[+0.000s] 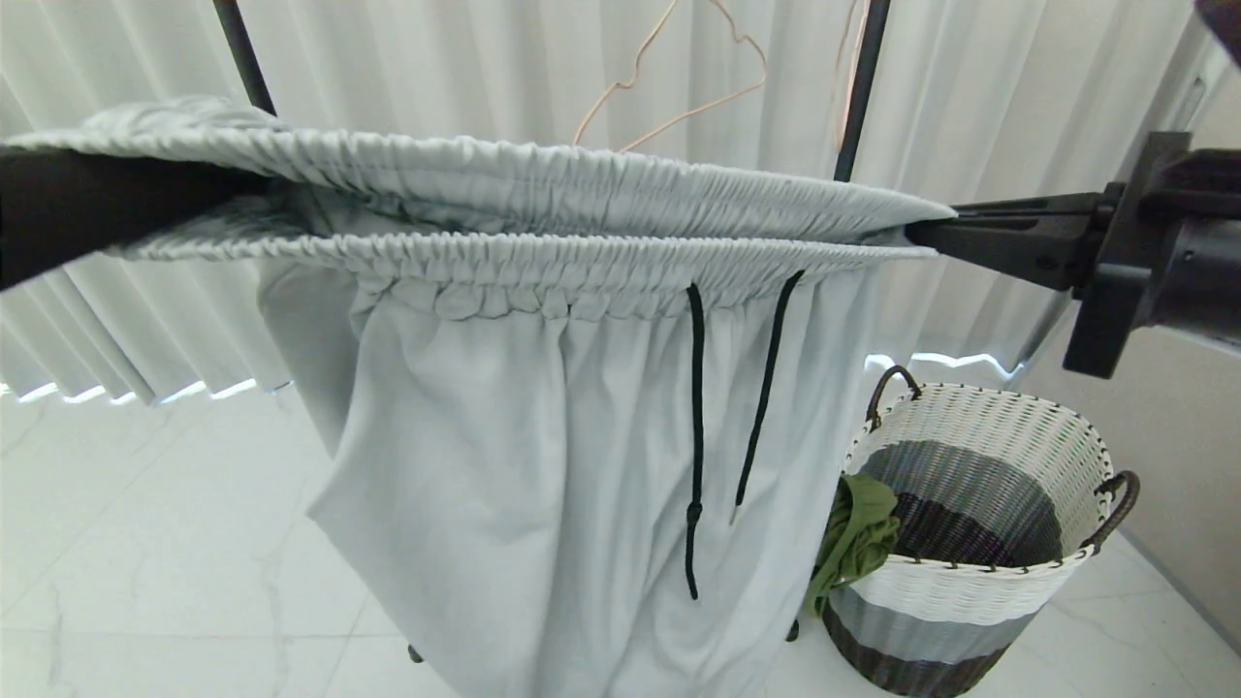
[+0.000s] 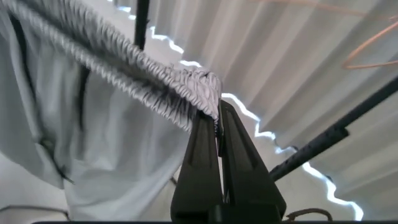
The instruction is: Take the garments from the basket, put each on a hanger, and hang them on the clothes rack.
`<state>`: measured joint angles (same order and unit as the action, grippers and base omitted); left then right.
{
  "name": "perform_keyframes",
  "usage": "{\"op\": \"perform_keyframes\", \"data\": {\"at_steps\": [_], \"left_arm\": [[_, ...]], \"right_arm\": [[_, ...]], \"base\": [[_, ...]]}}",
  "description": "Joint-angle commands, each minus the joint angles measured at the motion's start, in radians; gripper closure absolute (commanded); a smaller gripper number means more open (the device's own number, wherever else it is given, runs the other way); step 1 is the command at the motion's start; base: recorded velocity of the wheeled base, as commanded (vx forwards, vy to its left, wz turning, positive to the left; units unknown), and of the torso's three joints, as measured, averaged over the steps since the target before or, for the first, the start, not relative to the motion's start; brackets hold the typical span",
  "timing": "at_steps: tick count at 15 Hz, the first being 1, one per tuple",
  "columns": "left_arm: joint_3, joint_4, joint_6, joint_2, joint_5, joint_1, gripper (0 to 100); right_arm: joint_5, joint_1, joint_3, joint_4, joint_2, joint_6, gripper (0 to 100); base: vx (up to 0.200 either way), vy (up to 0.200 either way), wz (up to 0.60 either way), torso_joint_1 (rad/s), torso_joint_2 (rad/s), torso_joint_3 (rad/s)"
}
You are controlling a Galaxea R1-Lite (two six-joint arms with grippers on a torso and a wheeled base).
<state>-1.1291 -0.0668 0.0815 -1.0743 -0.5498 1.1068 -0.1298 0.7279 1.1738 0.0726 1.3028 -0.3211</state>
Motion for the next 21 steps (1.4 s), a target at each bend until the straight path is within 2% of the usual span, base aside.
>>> {"op": "perform_keyframes", "data": {"at_steps": [1,3,4,6,8,10,12,14,17,21], "left_arm": [[-0.057,0.007,0.001,-0.098,-0.013,0.001,100],[-0.198,0.013,-0.002,-0.194,-0.039,0.001,100],[-0.276,0.013,-0.002,-0.242,-0.079,0.001,100],[-0.353,0.013,-0.002,-0.289,-0.128,0.001,100],[-0.327,0.010,0.011,-0.291,-0.165,0.036,100],[-0.274,0.013,0.041,-0.294,-0.256,0.087,100],[-0.271,0.050,0.069,-0.308,-0.257,0.127,100],[-0.276,0.191,0.098,-0.346,-0.279,0.123,100],[-0.265,0.282,0.164,-0.371,-0.300,0.080,100],[-0.259,0.272,0.175,-0.329,-0.303,0.056,100]], "right_arm": [[0.018,0.001,0.046,-0.008,-0.056,0.005,100],[0.065,0.001,0.135,-0.025,-0.059,0.008,100],[0.081,0.001,0.190,-0.046,-0.053,0.008,100],[0.093,0.001,0.265,-0.135,-0.059,0.004,100],[0.099,0.001,0.294,-0.220,-0.092,0.002,100],[0.098,0.012,0.317,-0.352,-0.158,0.000,100],[0.088,0.091,0.382,-0.570,-0.223,0.000,100],[0.079,0.212,0.414,-0.715,-0.252,0.002,100],[0.079,0.370,0.405,-0.738,-0.227,0.004,100],[0.108,0.377,0.403,-0.738,-0.209,0.004,100]], "base": [[0.000,0.000,0.00,0.000,0.00,0.000],[0.000,0.000,0.00,0.000,0.00,0.000],[0.000,0.000,0.00,0.000,0.00,0.000],[0.000,0.000,0.00,0.000,0.00,0.000],[0.000,0.000,0.00,0.000,0.00,0.000],[0.000,0.000,0.00,0.000,0.00,0.000],[0.000,0.000,0.00,0.000,0.00,0.000],[0.000,0.000,0.00,0.000,0.00,0.000],[0.000,0.000,0.00,0.000,0.00,0.000],[0.000,0.000,0.00,0.000,0.00,0.000]]}}
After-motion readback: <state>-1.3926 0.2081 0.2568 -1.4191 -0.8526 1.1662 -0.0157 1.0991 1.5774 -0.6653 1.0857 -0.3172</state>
